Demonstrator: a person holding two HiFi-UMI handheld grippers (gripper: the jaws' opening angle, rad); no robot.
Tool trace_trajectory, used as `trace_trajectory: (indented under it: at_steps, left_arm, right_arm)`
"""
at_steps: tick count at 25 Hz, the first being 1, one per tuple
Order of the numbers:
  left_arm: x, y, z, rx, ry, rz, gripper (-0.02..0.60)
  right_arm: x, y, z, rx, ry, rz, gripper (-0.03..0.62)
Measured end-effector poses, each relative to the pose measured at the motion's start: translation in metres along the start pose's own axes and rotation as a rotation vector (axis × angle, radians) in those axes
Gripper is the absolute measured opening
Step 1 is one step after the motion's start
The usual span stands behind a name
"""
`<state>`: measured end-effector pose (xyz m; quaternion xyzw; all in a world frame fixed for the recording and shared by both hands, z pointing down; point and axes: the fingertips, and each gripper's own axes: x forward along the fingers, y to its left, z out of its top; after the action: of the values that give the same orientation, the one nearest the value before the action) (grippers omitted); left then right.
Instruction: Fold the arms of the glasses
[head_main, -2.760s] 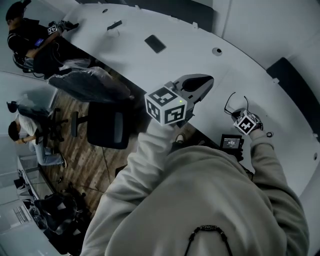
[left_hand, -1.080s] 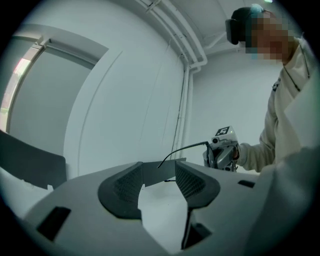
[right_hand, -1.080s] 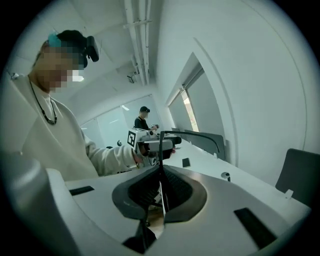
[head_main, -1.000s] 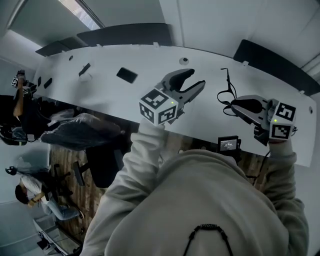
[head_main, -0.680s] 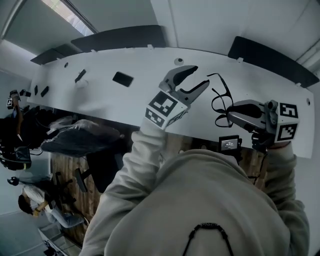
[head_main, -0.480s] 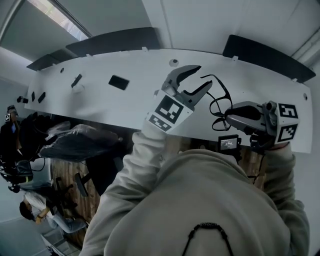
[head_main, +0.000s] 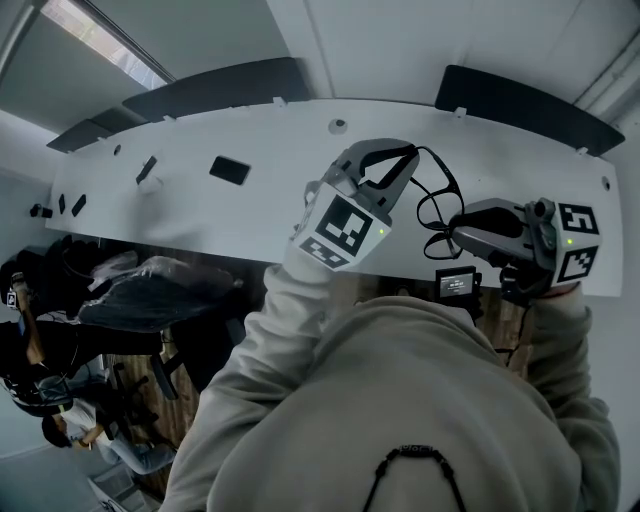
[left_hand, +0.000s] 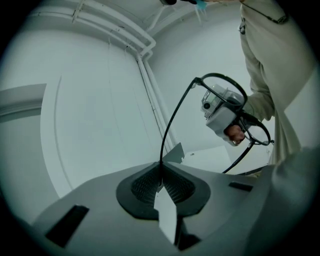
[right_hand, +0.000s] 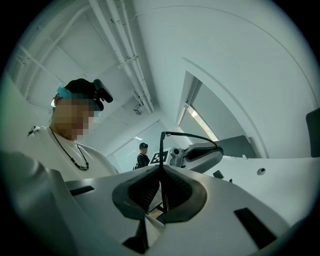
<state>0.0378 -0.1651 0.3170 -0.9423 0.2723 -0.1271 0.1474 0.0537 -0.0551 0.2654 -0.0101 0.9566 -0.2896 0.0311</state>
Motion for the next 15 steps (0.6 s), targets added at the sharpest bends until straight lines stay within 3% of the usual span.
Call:
trace_trajectory:
  at_steps: [6, 15]
  left_arm:
    - [-0.001, -0.011, 0.007, 0.016, 0.007, -0.005, 0.017]
    - [-0.010, -0.017, 0.006, -0.094, -0.037, -0.028, 0.015]
  right_arm:
    - [-0.005, 0.008, 0.002, -0.016, -0.010, 0.033, 0.038]
    - [-0.001, 0.008, 0.006, -0.038, -0.019, 0.030, 0.038]
